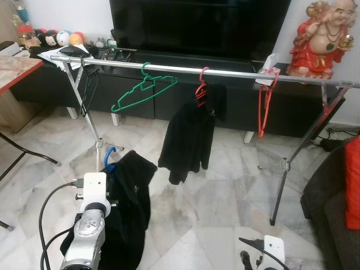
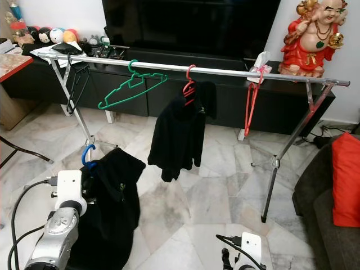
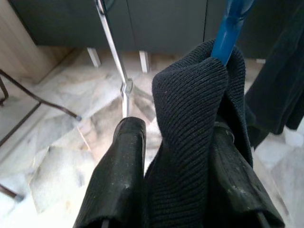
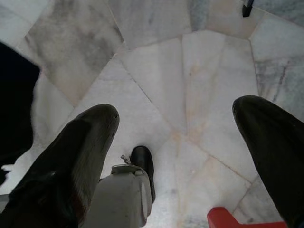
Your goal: Hang hanger
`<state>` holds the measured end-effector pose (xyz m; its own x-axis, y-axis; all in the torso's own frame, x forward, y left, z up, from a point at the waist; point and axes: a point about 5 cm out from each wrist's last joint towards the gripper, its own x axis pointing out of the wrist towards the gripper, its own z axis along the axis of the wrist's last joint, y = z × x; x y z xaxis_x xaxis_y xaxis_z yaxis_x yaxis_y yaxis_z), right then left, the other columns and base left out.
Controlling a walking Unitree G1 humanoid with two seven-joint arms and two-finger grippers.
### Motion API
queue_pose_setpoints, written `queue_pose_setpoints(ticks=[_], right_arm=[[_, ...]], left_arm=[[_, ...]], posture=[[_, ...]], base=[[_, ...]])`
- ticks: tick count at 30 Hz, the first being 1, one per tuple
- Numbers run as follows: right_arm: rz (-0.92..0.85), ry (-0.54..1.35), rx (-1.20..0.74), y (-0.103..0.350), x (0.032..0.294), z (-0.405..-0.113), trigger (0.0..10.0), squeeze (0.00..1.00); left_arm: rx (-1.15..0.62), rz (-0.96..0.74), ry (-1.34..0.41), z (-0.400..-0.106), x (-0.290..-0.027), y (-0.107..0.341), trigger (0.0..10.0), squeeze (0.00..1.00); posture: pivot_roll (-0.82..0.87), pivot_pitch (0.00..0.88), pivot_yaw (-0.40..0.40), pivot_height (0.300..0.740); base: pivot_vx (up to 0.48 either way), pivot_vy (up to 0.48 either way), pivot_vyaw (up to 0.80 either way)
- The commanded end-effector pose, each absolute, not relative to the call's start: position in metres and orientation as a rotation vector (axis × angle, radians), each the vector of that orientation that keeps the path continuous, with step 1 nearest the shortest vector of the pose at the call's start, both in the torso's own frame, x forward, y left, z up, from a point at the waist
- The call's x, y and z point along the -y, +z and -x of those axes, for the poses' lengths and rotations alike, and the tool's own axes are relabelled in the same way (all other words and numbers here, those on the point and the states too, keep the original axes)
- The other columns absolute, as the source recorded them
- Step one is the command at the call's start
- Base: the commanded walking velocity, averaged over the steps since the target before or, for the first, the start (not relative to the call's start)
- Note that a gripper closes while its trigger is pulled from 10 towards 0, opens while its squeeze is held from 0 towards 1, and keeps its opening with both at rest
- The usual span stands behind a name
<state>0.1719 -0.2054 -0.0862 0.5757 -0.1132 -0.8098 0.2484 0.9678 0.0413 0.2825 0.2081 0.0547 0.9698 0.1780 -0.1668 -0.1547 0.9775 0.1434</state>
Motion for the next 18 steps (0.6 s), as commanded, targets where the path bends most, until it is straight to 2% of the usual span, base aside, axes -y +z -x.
queue_pose_setpoints(ticks=[1,9,18], right_arm=[[-0.163,-0.218,-0.932,-0.0854,0.2062,-0.1738,10.0,0.00],[-0.167,-0.222,-0.929,-0.0850,0.2057,-0.1749,10.0,0.00],[-0.175,-0.223,-0.928,-0.0849,0.2052,-0.1753,10.0,0.00]], left_arm=[[-0.114,-0.125,0.151,-0.2880,-0.2075,0.0681,10.0,0.00],[-0.088,-0.128,0.114,-0.2888,-0.2002,0.0714,10.0,0.00],[-0.084,-0.130,0.126,-0.2902,-0.2033,0.0732,10.0,0.00]], posture=[[-0.10,0.000,-0.036,0.740],[-0.10,0.000,-0.032,0.740],[-0.10,0.000,-0.031,0.740]], base=[[0.000,0.000,0.00],[0.000,0.000,0.00],[0.277,0.000,0.00]])
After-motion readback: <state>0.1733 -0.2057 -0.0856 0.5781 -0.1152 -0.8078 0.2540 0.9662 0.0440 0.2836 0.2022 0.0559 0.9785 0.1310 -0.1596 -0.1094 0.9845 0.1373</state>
